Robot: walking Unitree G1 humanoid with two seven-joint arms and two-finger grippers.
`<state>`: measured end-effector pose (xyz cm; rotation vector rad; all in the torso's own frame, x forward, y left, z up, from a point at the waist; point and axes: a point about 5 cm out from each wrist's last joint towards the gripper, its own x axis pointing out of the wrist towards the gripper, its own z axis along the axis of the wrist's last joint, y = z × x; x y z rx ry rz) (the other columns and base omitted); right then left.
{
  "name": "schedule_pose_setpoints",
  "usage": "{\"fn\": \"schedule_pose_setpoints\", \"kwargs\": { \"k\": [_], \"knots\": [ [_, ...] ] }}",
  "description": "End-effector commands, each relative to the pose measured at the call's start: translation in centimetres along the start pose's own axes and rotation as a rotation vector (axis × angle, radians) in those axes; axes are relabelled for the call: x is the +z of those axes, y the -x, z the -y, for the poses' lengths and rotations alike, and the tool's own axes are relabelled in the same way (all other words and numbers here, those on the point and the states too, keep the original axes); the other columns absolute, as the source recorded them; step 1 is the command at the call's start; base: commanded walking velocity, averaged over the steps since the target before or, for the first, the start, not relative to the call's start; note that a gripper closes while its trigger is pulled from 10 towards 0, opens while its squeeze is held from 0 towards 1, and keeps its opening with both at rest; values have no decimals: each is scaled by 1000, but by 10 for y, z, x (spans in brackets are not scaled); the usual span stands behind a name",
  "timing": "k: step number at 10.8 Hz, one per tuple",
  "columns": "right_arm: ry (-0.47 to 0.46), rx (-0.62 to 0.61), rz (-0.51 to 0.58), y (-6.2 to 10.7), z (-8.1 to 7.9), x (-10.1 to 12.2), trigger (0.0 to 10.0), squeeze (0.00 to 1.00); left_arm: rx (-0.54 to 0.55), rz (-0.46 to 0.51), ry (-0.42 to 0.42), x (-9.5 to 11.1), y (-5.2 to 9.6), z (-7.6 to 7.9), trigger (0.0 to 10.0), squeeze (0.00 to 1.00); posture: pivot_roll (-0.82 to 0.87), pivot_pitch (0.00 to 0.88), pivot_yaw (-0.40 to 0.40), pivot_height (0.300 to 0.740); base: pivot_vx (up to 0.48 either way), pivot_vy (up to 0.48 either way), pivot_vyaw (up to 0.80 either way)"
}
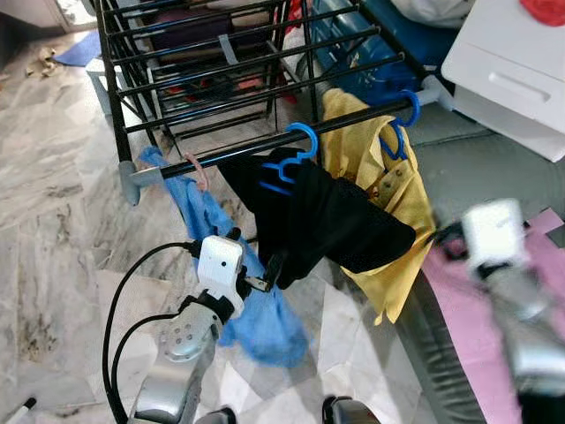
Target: Hang hanger
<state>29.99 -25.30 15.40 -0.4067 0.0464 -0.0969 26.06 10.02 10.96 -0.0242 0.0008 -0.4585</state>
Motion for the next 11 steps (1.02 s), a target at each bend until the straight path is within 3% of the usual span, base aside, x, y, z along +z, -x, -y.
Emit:
{"fn": "schedule_pose_setpoints", "kwargs": {
  "k": [1, 6, 7, 10, 11],
  "knots": [
    [-8, 23, -4, -1, -2, -2, 10000, 0, 5, 3, 1, 1, 3, -2, 10000, 0, -133, 186, 52, 740, 326, 0, 0],
    [8, 174, -25, 7, -28, -17, 10000, 0, -8, -2, 4, 0, 3, -1, 10000, 0, -130, 181, 60, 740, 385, 0, 0],
    [6, 166, -27, 7, -27, -17, 10000, 0, -9, -8, 8, -1, 4, 0, 10000, 0, -130, 178, 57, 740, 352, 0, 0],
    [42, -7, -12, 6, -16, -16, 10000, 0, 3, -24, 4, -4, 5, -1, 10000, 0, -124, 173, 53, 740, 0, 0, 0],
    [25, -5, -25, 6, -17, -19, 10000, 0, 3, -26, 1, -4, 5, -1, 10000, 0, -124, 173, 53, 740, 0, 0, 0]
  ]
}}
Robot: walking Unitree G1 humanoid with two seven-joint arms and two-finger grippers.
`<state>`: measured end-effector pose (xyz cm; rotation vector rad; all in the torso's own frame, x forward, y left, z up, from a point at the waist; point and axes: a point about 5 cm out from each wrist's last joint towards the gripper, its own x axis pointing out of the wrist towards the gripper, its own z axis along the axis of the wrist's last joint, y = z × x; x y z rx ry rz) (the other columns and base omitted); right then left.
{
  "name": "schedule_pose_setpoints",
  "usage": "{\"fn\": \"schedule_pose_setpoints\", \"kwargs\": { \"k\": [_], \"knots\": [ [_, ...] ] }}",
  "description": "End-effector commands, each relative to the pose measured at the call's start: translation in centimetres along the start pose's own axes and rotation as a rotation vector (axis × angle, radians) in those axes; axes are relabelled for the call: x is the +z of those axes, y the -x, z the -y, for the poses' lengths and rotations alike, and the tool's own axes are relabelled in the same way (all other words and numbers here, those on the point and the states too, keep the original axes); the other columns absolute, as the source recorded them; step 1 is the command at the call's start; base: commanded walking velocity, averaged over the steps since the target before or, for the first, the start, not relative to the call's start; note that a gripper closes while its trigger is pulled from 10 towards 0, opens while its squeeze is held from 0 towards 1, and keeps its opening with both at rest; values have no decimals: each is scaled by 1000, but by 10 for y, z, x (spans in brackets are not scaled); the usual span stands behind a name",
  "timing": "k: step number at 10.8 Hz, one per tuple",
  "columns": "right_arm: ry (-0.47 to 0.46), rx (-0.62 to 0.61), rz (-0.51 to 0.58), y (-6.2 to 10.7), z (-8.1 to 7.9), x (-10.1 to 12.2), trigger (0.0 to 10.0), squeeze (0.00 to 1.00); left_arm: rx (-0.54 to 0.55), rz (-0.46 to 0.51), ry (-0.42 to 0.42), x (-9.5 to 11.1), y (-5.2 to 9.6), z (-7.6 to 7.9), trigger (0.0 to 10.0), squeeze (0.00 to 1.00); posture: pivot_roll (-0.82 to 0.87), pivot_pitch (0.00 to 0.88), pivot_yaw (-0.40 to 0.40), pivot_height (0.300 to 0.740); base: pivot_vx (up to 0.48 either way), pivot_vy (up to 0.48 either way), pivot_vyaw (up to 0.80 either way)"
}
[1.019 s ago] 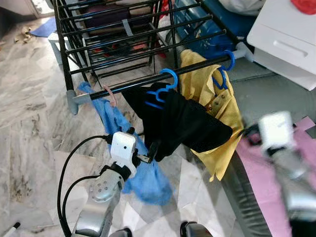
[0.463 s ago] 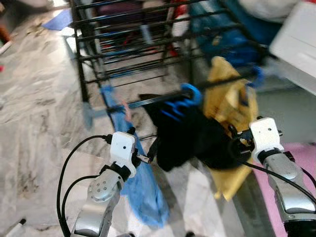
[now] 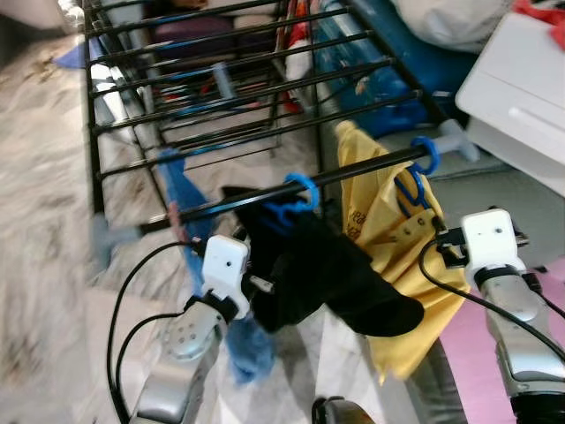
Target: Hang hanger
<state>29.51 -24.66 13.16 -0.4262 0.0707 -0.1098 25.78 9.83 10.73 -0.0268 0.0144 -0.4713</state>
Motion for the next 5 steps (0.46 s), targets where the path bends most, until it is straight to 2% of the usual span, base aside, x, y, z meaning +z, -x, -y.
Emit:
{"fn": "schedule_pose_setpoints", "kwargs": {
  "k": [1, 3, 4, 5],
  "knots": [
    [-18, 24, -13, 2, -6, -3, 10000, 0, 13, -15, -7, -2, 3, -4, 10000, 0, -125, 173, 55, 740, 0, 0, 0],
    [-91, 97, -37, -4, -5, -4, 10000, 0, 13, -19, -13, -2, 2, -5, 10000, 0, -125, 181, 56, 740, 0, 0, 0],
    [-138, 136, -88, -5, -6, -11, 10000, 0, 13, -27, -14, -3, 3, -5, 10000, 0, -123, 179, 56, 740, 0, 0, 0],
    [-124, 175, -144, -7, -4, -19, 10000, 0, 11, -34, -15, -4, 4, -5, 10000, 0, -121, 182, 57, 740, 0, 0, 0]
  ]
}}
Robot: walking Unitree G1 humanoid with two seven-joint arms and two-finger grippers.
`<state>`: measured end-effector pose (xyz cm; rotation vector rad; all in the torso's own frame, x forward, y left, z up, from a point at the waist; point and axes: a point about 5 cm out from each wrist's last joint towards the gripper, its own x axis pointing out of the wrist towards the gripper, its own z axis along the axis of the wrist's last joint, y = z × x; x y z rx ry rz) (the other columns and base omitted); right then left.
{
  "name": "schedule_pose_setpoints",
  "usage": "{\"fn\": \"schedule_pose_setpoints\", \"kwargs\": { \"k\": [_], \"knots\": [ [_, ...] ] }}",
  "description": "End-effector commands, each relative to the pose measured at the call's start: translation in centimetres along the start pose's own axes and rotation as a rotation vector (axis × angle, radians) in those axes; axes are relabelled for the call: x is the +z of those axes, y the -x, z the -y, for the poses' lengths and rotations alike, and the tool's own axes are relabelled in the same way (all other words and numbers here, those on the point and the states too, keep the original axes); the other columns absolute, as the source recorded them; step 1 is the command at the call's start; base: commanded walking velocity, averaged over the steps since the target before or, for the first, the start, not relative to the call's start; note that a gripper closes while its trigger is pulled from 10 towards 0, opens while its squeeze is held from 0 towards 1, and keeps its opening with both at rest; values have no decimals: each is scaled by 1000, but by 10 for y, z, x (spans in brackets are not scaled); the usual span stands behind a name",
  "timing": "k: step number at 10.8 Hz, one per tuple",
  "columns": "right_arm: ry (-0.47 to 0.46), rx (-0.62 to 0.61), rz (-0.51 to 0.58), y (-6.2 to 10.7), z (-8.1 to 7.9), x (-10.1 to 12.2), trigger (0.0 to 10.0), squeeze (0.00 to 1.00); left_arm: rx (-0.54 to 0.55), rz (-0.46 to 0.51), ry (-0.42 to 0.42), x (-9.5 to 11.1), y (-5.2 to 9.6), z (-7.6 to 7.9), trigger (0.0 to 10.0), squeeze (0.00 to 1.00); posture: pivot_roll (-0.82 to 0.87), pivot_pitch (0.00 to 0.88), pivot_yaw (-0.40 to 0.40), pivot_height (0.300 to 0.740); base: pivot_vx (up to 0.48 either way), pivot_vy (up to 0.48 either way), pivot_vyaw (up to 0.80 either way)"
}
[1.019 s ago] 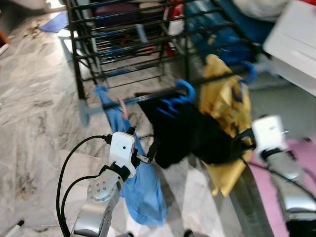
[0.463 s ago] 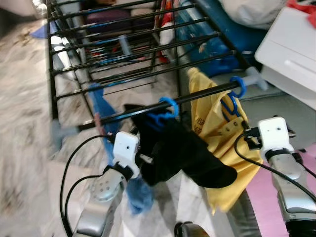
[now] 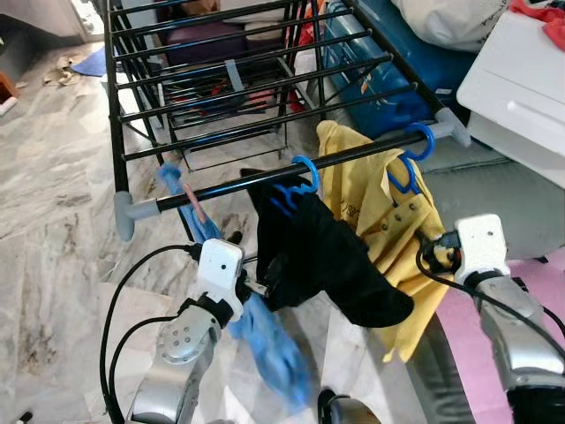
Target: Hang hanger
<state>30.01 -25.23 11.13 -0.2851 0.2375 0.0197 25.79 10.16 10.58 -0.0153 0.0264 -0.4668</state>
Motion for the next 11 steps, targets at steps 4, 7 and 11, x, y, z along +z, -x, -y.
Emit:
{"fn": "schedule_pose_setpoints", "kwargs": {
  "k": [4, 7, 11],
  "knots": [
    [2, 97, 0, -19, 17, 13, 0, 0, -1, -29, -11, -3, 2, -4, 10000, 0, -114, 183, 69, 740, 0, 0, 0],
    [35, 184, -9, -36, 14, 22, 0, 0, -1, -36, -15, -3, 4, -4, 10000, 0, -100, 187, 68, 740, 0, 0, 0],
    [40, 181, 24, -41, 6, 23, 0, 0, 5, -48, -17, -4, 6, -3, 10000, 0, -95, 193, 64, 740, 0, 0, 0]
  ]
}}
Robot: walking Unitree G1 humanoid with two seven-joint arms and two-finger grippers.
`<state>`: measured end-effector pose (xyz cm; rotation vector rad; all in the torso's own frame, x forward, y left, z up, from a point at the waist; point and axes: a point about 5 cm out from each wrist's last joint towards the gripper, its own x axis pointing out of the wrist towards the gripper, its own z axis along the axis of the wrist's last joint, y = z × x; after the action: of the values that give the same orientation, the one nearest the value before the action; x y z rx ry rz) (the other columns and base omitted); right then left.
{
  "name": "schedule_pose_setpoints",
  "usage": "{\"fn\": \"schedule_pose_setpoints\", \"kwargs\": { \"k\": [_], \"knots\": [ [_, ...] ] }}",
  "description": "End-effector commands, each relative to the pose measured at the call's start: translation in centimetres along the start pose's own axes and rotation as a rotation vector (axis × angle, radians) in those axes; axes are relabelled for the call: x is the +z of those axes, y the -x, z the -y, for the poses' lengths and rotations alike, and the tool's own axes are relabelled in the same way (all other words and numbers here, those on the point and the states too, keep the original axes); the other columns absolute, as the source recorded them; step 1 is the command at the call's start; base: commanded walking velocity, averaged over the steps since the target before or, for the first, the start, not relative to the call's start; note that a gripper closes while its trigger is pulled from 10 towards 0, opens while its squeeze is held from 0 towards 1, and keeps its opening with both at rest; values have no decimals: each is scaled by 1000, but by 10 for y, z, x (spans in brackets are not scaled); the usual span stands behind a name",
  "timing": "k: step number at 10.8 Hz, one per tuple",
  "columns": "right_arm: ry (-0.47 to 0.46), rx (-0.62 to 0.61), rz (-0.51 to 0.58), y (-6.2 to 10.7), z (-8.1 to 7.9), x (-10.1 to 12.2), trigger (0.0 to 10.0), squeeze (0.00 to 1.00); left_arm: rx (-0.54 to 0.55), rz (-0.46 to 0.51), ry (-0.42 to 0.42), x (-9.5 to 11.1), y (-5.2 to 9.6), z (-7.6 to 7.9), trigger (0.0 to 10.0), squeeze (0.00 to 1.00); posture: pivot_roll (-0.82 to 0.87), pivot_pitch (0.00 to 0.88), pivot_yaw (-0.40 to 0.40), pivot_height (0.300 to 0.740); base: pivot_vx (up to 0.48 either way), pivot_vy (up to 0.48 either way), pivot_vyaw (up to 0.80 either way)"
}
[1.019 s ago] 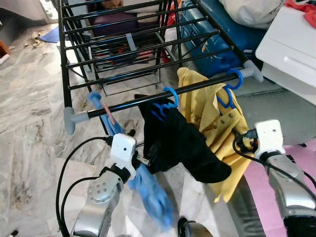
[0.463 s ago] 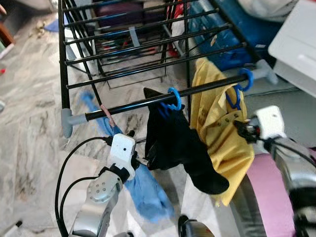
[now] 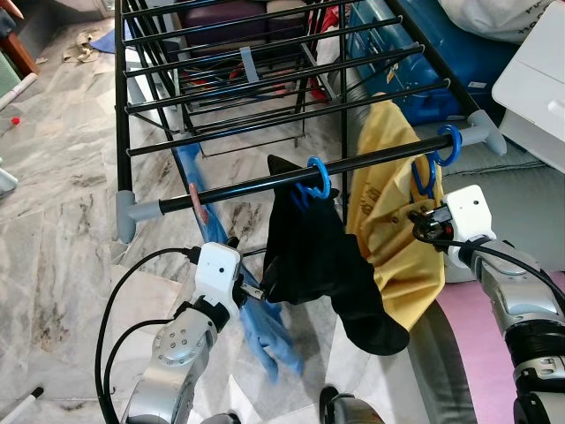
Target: Hang hanger
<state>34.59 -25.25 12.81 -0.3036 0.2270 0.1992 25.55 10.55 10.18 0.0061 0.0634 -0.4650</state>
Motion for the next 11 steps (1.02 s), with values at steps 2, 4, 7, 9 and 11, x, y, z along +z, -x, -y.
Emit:
{"fn": "schedule_pose_setpoints", "kwargs": {
  "k": [2, 4, 7, 9, 11],
  "knots": [
    [-7, -18, -3, 0, -2, -5, 0, 0, -1, -11, -8, 0, 0, 0, 10000, 0, -102, 216, 66, 740, 0, 0, 0],
    [-27, -37, 0, 2, -3, -9, 0, 0, 1, -11, -9, 0, -1, 0, 10000, 0, -106, 198, 66, 740, 0, 0, 0],
    [-35, -36, 6, 2, -5, -10, 0, 0, 7, -14, -10, 0, -2, 0, 10000, 0, -107, 196, 65, 740, 0, 0, 0],
    [-38, -34, 38, 1, -5, -2, 0, 0, 6, -12, -13, 0, -3, 0, 10000, 0, -109, 193, 66, 740, 0, 0, 0],
    [-10, -64, 131, 2, -1, 22, 0, 0, 22, -10, -20, -1, -4, -1, 10000, 0, -119, 179, 75, 740, 0, 0, 0]
  ]
}}
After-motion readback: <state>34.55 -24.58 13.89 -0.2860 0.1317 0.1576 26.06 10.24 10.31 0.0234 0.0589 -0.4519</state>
